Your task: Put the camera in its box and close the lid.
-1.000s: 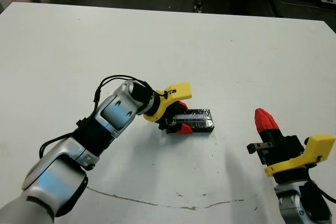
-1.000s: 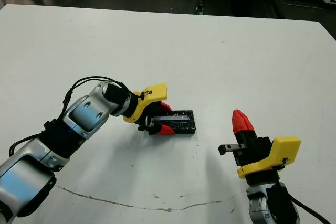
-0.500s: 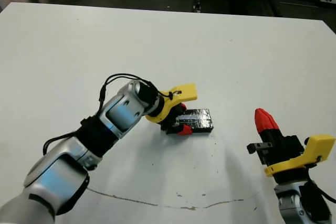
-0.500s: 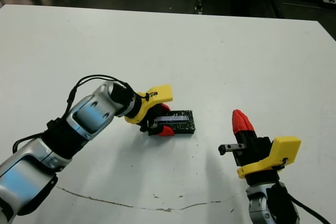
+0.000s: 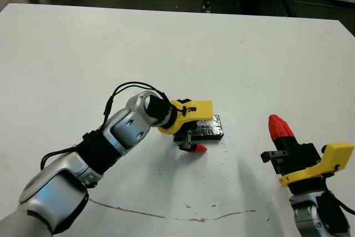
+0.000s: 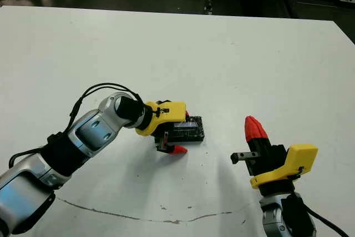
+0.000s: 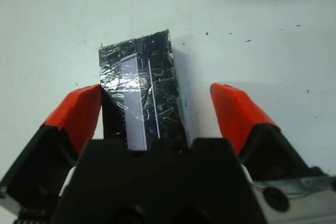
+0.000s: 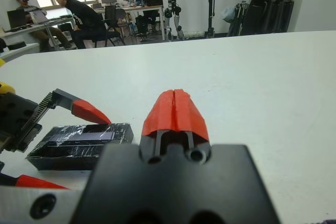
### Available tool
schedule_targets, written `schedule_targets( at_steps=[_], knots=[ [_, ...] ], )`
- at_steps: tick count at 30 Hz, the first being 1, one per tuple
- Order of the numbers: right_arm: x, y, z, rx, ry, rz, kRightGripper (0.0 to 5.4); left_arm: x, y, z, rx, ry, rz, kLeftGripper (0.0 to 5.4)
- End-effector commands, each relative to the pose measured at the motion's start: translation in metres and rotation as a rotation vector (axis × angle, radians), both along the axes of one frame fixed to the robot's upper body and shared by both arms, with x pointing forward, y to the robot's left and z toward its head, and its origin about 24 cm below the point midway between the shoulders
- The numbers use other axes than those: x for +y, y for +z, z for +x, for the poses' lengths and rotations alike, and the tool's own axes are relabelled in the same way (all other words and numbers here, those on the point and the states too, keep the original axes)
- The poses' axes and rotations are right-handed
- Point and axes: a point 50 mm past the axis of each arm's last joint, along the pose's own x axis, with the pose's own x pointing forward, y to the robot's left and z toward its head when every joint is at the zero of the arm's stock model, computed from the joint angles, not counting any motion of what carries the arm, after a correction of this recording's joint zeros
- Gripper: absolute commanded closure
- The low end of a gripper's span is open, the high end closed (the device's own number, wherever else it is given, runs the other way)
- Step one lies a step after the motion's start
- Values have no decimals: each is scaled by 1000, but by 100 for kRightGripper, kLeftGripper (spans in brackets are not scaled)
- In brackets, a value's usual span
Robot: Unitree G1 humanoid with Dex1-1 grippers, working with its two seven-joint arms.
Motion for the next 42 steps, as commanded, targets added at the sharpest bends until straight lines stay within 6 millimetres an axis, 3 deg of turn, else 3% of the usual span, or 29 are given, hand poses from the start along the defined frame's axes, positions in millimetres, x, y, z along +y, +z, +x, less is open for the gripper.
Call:
schedule_targets(
  at_steps=[1,15,23,28,34,42],
  knots=[
    [-3,0,0,11,-1,-18,540,25,-28,-7,97,53,84,1],
    [-1,0,0,12,3,-7,540,86,-21,-3,85,191,86,1],
    [1,-1,0,19,0,-3,540,128,0,-8,83,347,81,1],
    [2,-2,1,20,7,-3,540,151,18,-8,92,475,-28,1],
    [2,-3,1,16,12,1,540,155,48,-3,17,533,-124,1],
    [3,-3,1,16,12,-6,540,128,65,-6,-30,597,-415,98]
  ],
)
